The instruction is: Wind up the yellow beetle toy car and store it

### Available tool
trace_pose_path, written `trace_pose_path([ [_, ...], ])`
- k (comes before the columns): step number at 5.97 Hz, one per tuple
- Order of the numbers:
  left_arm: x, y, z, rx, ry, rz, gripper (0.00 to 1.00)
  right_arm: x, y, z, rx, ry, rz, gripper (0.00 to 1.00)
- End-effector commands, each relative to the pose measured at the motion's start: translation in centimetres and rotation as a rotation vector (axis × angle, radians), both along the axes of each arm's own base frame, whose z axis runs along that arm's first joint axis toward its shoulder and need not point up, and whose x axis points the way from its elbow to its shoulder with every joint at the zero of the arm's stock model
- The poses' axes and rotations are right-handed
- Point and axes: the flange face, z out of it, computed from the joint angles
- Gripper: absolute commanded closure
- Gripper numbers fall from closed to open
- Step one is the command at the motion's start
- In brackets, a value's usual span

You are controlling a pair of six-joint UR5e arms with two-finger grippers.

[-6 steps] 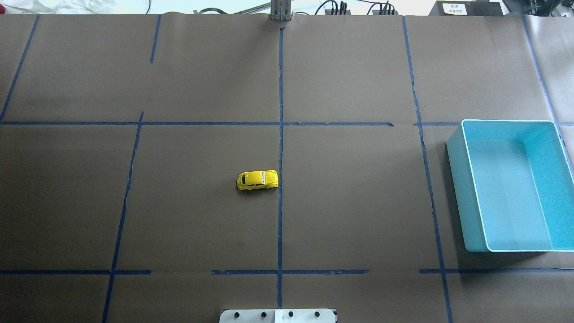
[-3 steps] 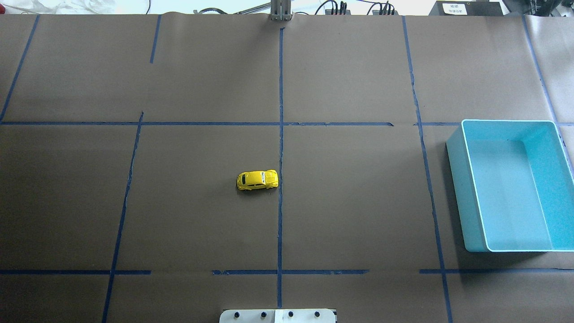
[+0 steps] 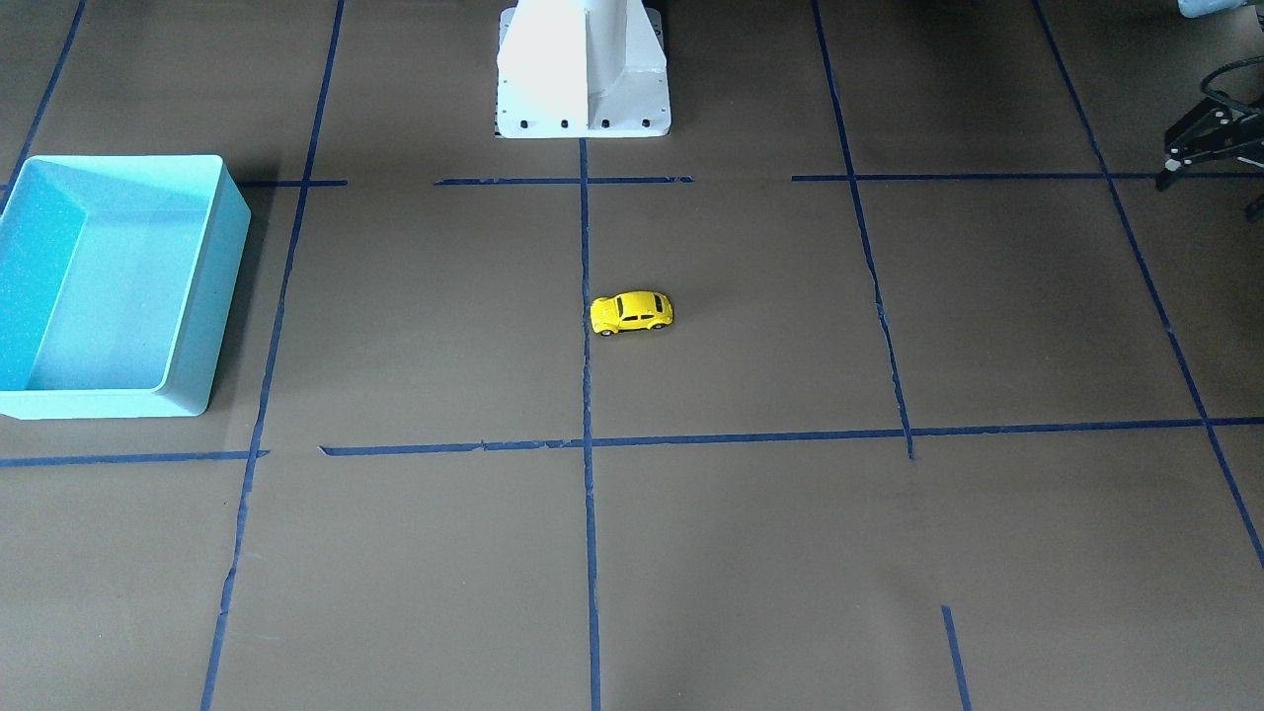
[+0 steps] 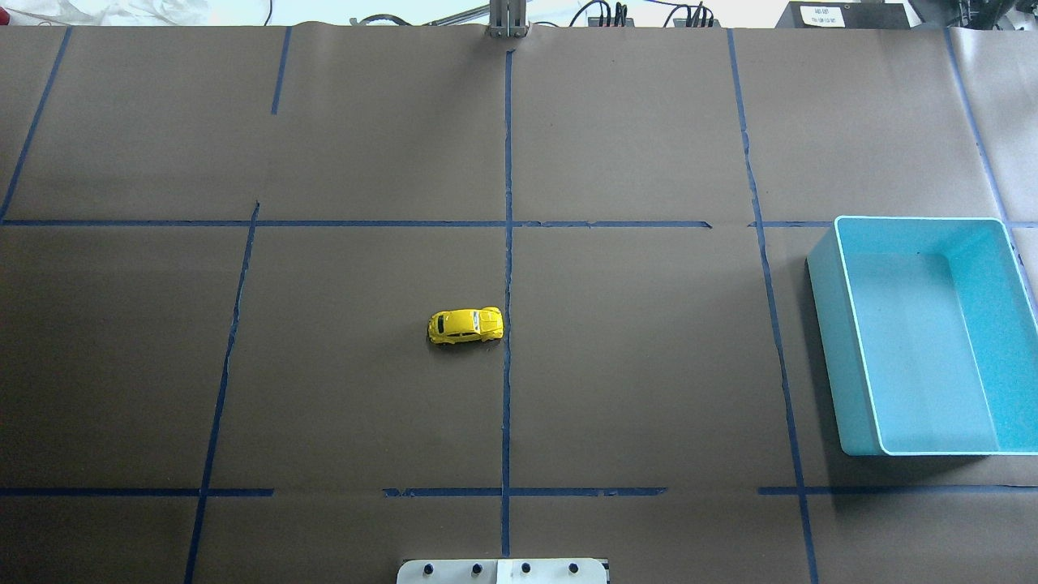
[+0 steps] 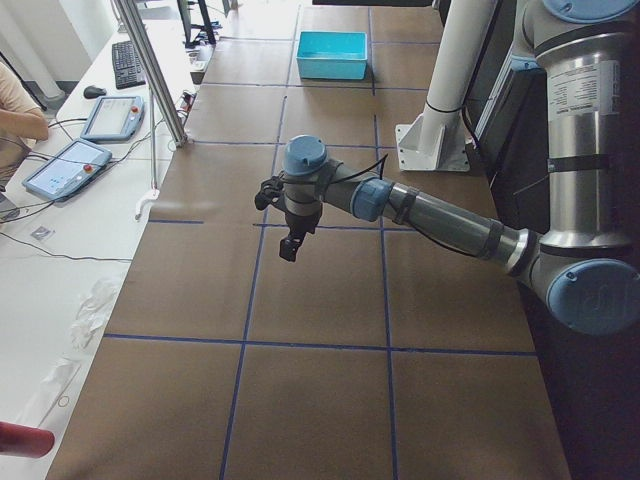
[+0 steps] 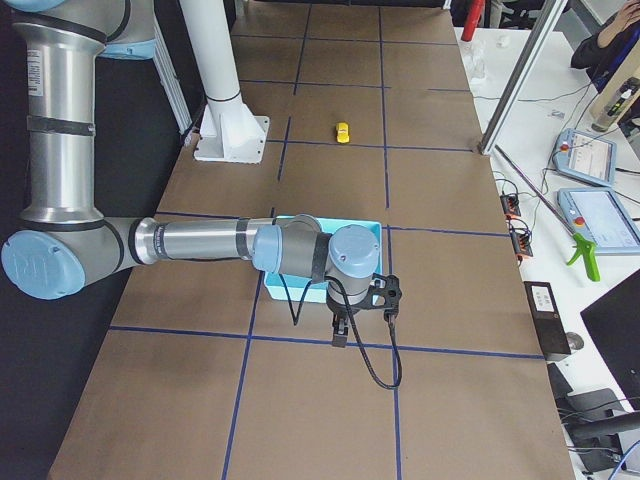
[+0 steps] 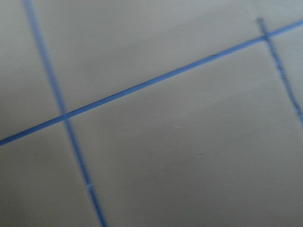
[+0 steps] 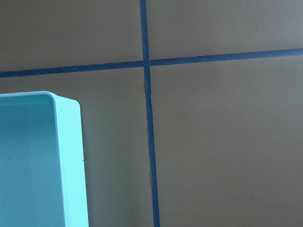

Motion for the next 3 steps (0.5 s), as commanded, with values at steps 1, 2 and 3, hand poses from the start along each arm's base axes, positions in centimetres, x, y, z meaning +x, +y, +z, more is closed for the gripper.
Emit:
trace_pose_path([
  [1,8.1,1.3,-6.9,0.171,-0.007,0.158,0.00,0.0,0.0,0.0,0.002,0.000,0.000,0.00],
  [2,11.8,2.1,-8.5,0.220,0.015,0.249,0.00,0.0,0.0,0.1,-0.001,0.001,0.000,0.00],
  [3,14.9,0.6,-10.6,0.329,0.007,0.341,0.00,0.0,0.0,0.1,-0.001,0.001,0.000,0.00],
])
